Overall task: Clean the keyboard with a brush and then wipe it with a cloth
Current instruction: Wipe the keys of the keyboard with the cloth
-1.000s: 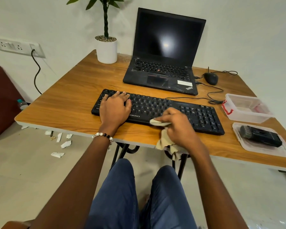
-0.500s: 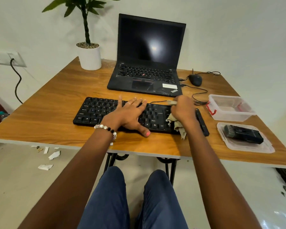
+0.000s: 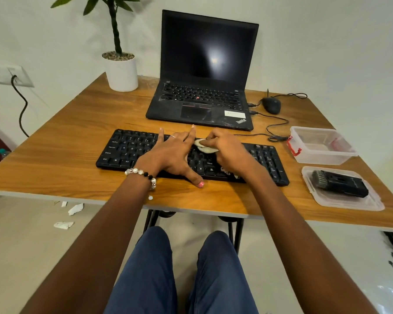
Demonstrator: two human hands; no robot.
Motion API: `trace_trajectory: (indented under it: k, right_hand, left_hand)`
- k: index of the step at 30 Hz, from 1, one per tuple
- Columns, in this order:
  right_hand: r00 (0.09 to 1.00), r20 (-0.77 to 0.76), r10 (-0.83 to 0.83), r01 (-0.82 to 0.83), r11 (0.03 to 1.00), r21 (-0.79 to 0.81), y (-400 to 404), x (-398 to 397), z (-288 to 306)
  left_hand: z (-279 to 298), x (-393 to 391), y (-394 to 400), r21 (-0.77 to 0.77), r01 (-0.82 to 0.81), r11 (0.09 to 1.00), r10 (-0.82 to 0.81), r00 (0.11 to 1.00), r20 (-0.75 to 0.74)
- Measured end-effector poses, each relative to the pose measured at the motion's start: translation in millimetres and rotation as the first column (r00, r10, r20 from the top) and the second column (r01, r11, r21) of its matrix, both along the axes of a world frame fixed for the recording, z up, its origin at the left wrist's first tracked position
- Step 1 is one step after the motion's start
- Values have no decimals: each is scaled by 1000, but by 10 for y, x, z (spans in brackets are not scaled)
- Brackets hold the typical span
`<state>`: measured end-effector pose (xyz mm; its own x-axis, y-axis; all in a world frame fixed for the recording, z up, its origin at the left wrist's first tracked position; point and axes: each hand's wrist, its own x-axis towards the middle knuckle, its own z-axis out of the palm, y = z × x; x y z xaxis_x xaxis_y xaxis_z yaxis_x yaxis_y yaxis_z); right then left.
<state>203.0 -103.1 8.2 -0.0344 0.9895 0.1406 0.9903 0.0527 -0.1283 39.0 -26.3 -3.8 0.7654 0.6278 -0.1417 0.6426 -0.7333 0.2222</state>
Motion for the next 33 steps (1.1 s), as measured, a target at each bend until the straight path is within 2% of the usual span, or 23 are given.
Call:
trace_trajectory:
  k: [3, 5, 7, 9, 12, 16, 18, 20, 23, 27, 33]
  right_hand:
    - [980, 13, -200, 200, 979, 29, 53, 118, 4]
    - [968, 12, -252, 251, 966, 58, 75, 15, 13]
    - [980, 20, -197, 195, 978, 68, 73, -176, -9]
    - [998, -7, -68, 68, 997, 42, 19, -296, -21]
    - [999, -12, 36, -36, 999, 6, -54, -182, 19]
    - [977, 77, -197, 194, 980, 43, -49, 65, 21]
    - [967, 70, -246, 242, 968, 60, -53, -13, 5]
    - [977, 40, -209, 206, 976, 70, -78, -161, -36]
    - [998, -2, -65, 65, 997, 51, -162, -294, -32]
    - [999, -1, 52, -52, 998, -20, -248, -122, 60]
    - [966, 48, -253, 252, 967, 29, -234, -53, 64]
  left_hand:
    - [14, -16, -21, -4, -5, 1000, 5, 1000, 9]
    - [8, -11, -19, 12, -2, 1000, 2, 1000, 11]
    - [-9, -6, -10, 19, -4, 1000, 4, 1000, 10]
    - [-26, -6, 0, 11, -11, 1000, 11, 1000, 14]
    - [-32, -13, -6, 11, -9, 1000, 9, 1000, 22]
    - [-11, -16, -26, 21, -14, 1000, 13, 1000, 26]
    - [-5, -20, -43, 27, -16, 1000, 15, 999, 28]
    - [-17, -21, -40, 33, -15, 999, 14, 999, 32]
    - [-41, -18, -31, 38, -12, 999, 10, 999, 44]
    - [-42, -27, -30, 28, -5, 1000, 3, 999, 45]
    - [-43, -31, -13, 26, -8, 1000, 7, 999, 50]
